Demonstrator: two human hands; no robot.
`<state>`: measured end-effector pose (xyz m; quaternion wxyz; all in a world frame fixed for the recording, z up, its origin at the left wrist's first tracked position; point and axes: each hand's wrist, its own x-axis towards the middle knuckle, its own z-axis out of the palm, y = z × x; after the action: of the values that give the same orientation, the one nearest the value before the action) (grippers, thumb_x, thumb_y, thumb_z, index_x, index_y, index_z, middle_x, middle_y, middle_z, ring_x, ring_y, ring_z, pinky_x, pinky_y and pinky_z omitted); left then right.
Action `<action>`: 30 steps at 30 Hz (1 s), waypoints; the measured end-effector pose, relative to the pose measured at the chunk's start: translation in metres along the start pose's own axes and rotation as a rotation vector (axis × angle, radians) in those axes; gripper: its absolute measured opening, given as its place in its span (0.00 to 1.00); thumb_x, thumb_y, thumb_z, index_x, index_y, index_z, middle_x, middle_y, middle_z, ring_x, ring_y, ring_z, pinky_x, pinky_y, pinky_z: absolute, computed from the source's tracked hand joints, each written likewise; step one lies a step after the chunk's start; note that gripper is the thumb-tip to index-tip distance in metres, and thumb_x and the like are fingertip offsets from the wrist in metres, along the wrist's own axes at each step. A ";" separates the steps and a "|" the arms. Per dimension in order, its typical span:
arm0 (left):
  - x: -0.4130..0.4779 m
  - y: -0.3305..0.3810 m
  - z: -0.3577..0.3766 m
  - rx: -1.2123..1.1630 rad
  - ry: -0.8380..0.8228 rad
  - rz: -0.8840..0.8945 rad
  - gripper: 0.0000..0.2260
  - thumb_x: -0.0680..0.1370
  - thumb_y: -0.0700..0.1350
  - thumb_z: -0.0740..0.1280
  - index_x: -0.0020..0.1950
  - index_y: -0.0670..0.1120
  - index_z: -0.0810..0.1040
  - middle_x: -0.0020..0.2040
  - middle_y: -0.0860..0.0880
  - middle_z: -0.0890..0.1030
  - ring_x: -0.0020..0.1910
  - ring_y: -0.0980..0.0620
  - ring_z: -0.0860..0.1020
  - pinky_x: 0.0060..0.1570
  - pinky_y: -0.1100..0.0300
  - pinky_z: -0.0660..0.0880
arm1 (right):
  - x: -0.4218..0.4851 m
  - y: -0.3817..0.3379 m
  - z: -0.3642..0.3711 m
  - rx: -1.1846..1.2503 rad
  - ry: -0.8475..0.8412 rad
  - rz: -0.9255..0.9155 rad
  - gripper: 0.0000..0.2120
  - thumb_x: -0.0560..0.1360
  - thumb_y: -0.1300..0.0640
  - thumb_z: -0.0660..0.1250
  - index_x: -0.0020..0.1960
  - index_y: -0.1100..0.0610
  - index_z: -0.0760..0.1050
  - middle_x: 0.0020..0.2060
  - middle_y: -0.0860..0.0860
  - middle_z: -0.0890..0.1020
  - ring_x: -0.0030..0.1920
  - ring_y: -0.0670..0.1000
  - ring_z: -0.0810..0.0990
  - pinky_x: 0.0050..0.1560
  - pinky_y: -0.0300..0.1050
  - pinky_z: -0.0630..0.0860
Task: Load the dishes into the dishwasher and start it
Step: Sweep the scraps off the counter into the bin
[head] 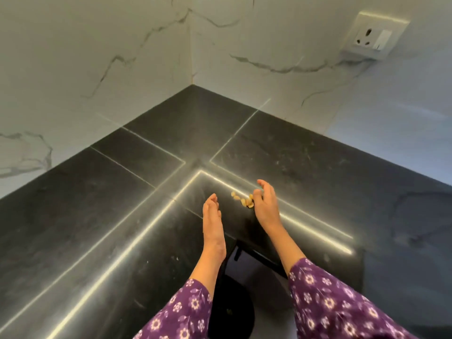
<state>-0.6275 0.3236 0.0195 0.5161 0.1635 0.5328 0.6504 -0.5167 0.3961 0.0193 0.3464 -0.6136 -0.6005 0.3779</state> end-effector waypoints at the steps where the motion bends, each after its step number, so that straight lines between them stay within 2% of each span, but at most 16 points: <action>1: 0.008 0.000 0.001 0.005 0.002 -0.006 0.14 0.84 0.49 0.51 0.67 0.52 0.68 0.67 0.56 0.69 0.69 0.58 0.65 0.68 0.62 0.59 | 0.011 0.001 0.008 -0.039 -0.031 -0.007 0.18 0.81 0.58 0.54 0.70 0.59 0.65 0.65 0.51 0.69 0.67 0.49 0.66 0.63 0.36 0.60; 4: 0.028 -0.001 0.001 0.012 0.026 -0.028 0.18 0.84 0.51 0.50 0.72 0.49 0.64 0.72 0.52 0.66 0.70 0.58 0.63 0.71 0.61 0.57 | 0.031 0.006 0.032 -0.158 -0.176 -0.104 0.19 0.79 0.56 0.52 0.66 0.62 0.68 0.63 0.53 0.71 0.68 0.54 0.66 0.71 0.47 0.59; 5: 0.030 0.000 0.001 0.008 0.031 -0.033 0.19 0.84 0.51 0.49 0.73 0.47 0.64 0.72 0.51 0.66 0.70 0.57 0.63 0.71 0.60 0.58 | 0.033 0.009 0.037 -0.205 -0.228 -0.151 0.19 0.79 0.56 0.52 0.66 0.62 0.68 0.64 0.54 0.70 0.70 0.54 0.64 0.73 0.46 0.56; 7: 0.032 0.000 -0.002 -0.015 0.030 -0.048 0.20 0.84 0.51 0.49 0.73 0.45 0.64 0.71 0.50 0.67 0.71 0.55 0.64 0.71 0.60 0.59 | 0.033 0.010 0.039 -0.281 -0.334 -0.251 0.17 0.80 0.59 0.54 0.67 0.61 0.69 0.68 0.54 0.69 0.72 0.51 0.61 0.72 0.37 0.52; 9: 0.026 0.002 -0.004 -0.059 0.039 -0.092 0.19 0.84 0.51 0.50 0.69 0.44 0.69 0.67 0.49 0.71 0.68 0.54 0.68 0.70 0.59 0.62 | 0.030 0.013 0.040 -0.306 -0.407 -0.357 0.17 0.79 0.58 0.54 0.65 0.59 0.71 0.67 0.53 0.71 0.70 0.49 0.64 0.71 0.40 0.56; 11: 0.009 0.000 -0.004 -0.127 0.042 -0.164 0.16 0.84 0.49 0.52 0.60 0.43 0.75 0.58 0.46 0.78 0.60 0.52 0.75 0.64 0.57 0.69 | 0.025 0.016 0.037 -0.301 -0.447 -0.414 0.16 0.77 0.58 0.56 0.61 0.58 0.75 0.64 0.52 0.74 0.67 0.49 0.69 0.69 0.44 0.63; 14: -0.034 -0.019 -0.006 -0.209 0.037 -0.368 0.16 0.83 0.45 0.54 0.50 0.39 0.78 0.46 0.42 0.80 0.45 0.50 0.78 0.49 0.58 0.75 | 0.015 0.021 0.029 -0.264 -0.467 -0.426 0.11 0.76 0.59 0.61 0.55 0.57 0.79 0.58 0.50 0.78 0.62 0.48 0.74 0.63 0.44 0.70; 17: -0.062 -0.037 -0.013 -0.345 0.065 -0.719 0.16 0.83 0.44 0.54 0.51 0.35 0.77 0.47 0.38 0.80 0.46 0.44 0.78 0.47 0.55 0.74 | 0.005 0.025 0.021 -0.246 -0.494 -0.438 0.11 0.77 0.63 0.61 0.54 0.58 0.79 0.58 0.49 0.78 0.62 0.46 0.73 0.64 0.42 0.69; 19: -0.061 -0.047 -0.015 -0.436 0.083 -0.866 0.17 0.83 0.43 0.53 0.52 0.33 0.76 0.48 0.36 0.79 0.47 0.42 0.76 0.47 0.52 0.73 | 0.000 0.025 0.017 -0.242 -0.517 -0.421 0.12 0.78 0.65 0.59 0.56 0.58 0.78 0.59 0.50 0.77 0.63 0.47 0.72 0.66 0.42 0.67; 21: -0.053 -0.055 -0.015 -0.471 0.128 -0.892 0.16 0.83 0.42 0.53 0.49 0.33 0.75 0.45 0.37 0.78 0.46 0.42 0.77 0.43 0.50 0.75 | -0.005 0.026 0.016 -0.258 -0.518 -0.406 0.14 0.79 0.65 0.57 0.61 0.58 0.76 0.63 0.51 0.75 0.66 0.46 0.69 0.69 0.40 0.64; 24: -0.047 -0.061 -0.011 -0.466 0.171 -0.888 0.16 0.83 0.43 0.54 0.44 0.35 0.74 0.41 0.38 0.77 0.42 0.44 0.77 0.29 0.54 0.79 | -0.013 0.031 0.014 -0.326 -0.486 -0.376 0.18 0.80 0.64 0.55 0.69 0.60 0.68 0.70 0.52 0.68 0.73 0.47 0.59 0.73 0.40 0.54; 28: -0.045 -0.065 -0.008 -0.511 0.204 -0.878 0.14 0.83 0.43 0.56 0.43 0.37 0.74 0.39 0.41 0.75 0.40 0.46 0.75 0.32 0.54 0.79 | -0.019 0.031 0.006 -0.383 -0.549 -0.353 0.19 0.81 0.62 0.54 0.72 0.59 0.64 0.73 0.51 0.63 0.75 0.47 0.54 0.72 0.36 0.50; 30: -0.045 -0.066 -0.009 -0.561 0.196 -0.885 0.15 0.83 0.44 0.56 0.43 0.37 0.74 0.40 0.41 0.76 0.41 0.46 0.76 0.27 0.56 0.79 | -0.018 0.032 -0.003 -0.447 -0.625 -0.385 0.21 0.80 0.65 0.54 0.73 0.56 0.63 0.74 0.49 0.61 0.75 0.45 0.54 0.72 0.35 0.50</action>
<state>-0.5827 0.2739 -0.0257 0.7130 -0.2827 0.4020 0.5002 -0.4990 0.3773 -0.0070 0.0707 -0.4062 -0.8473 0.3348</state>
